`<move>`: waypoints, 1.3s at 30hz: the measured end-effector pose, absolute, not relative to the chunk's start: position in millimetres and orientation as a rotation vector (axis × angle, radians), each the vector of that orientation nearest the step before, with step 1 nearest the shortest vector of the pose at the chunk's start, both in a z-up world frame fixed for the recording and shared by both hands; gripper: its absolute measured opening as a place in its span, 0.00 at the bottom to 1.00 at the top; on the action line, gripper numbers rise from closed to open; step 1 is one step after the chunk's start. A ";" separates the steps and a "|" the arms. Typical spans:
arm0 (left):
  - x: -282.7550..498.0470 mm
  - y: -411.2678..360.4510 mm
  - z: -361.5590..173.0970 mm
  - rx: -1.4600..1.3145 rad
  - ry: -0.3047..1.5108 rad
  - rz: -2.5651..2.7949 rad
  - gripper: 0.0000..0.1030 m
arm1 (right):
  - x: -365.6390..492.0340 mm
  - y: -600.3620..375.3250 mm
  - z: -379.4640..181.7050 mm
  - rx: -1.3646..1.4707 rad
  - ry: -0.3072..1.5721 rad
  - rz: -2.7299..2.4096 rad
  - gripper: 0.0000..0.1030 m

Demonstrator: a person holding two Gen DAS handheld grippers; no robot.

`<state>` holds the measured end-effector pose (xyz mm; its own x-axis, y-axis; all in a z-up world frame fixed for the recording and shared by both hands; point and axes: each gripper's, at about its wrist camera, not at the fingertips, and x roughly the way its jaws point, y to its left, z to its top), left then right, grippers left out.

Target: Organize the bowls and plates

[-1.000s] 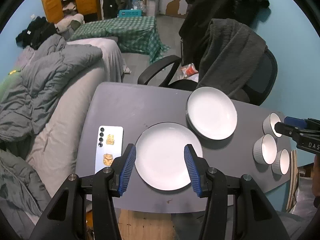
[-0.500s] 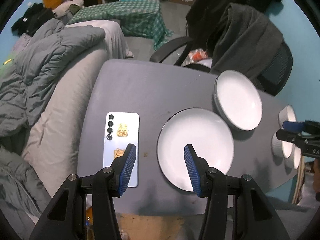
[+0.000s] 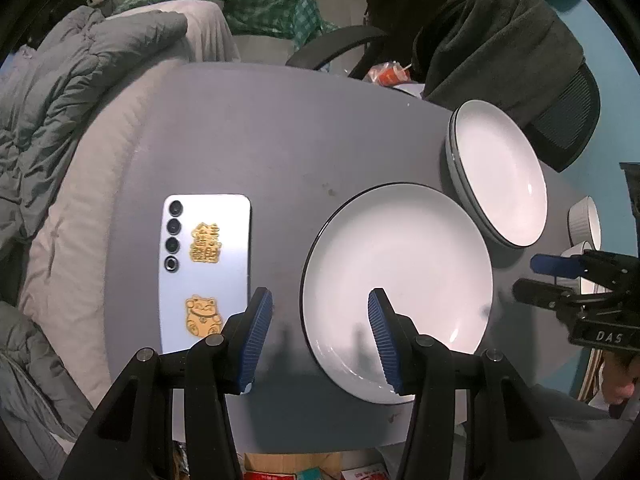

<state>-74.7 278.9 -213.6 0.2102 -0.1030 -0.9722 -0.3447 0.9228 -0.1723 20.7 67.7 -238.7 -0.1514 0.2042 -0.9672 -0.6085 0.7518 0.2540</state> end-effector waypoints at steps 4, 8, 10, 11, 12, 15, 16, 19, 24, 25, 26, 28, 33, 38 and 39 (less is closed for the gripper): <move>-68.0 276.0 -224.7 -0.387 1.391 0.153 0.49 | 21.0 69.9 -253.5 -0.310 1.628 0.741 0.54; -62.8 275.5 -238.3 -0.400 1.422 0.151 0.49 | 24.6 69.7 -262.1 -0.316 1.642 0.735 0.53; -60.3 276.0 -243.9 -0.410 1.433 0.144 0.49 | 26.4 68.0 -264.7 -0.304 1.647 0.731 0.53; -59.2 276.1 -246.1 -0.414 1.438 0.139 0.49 | 27.8 67.0 -266.0 -0.293 1.653 0.731 0.53; -57.9 275.3 -248.9 -0.414 1.445 0.135 0.49 | 28.9 65.8 -267.0 -0.284 1.657 0.731 0.53; -55.7 274.3 -256.0 -0.404 1.467 0.122 0.49 | 30.9 65.0 -271.5 -0.267 1.669 0.724 0.53; -55.2 274.3 -257.3 -0.401 1.471 0.121 0.47 | 31.3 64.6 -272.5 -0.259 1.673 0.725 0.53; -53.7 274.6 -261.9 -0.393 1.484 0.123 0.45 | 32.0 62.8 -275.1 -0.243 1.680 0.726 0.50; -55.6 278.8 -269.3 -0.392 1.502 0.141 0.31 | 29.9 60.9 -280.7 -0.237 1.697 0.726 0.39; -57.5 279.0 -270.4 -0.388 1.502 0.148 0.25 | 29.3 60.2 -282.3 -0.238 1.698 0.725 0.38; -58.8 280.2 -270.9 -0.384 1.505 0.150 0.22 | 28.3 60.6 -283.4 -0.239 1.696 0.725 0.34; -60.4 283.6 -271.8 -0.393 1.506 0.141 0.20 | 27.0 61.7 -284.5 -0.241 1.693 0.727 0.28; -63.3 281.1 -270.3 -0.370 1.509 0.141 0.19 | 25.2 63.0 -284.1 -0.277 1.659 0.709 0.18; -66.4 268.9 -273.7 -0.357 1.520 0.134 0.19 | 28.2 57.7 -285.7 -0.261 1.673 0.701 0.14; -69.9 265.0 -274.1 -0.356 1.523 0.132 0.19 | 26.8 57.5 -286.2 -0.261 1.677 0.700 0.14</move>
<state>-69.9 265.0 -274.1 0.0530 -0.1361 -0.9893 -0.3039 0.9415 -0.1458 26.8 57.5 -286.2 -0.2361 0.2045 -0.9500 -0.5317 0.7911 0.3024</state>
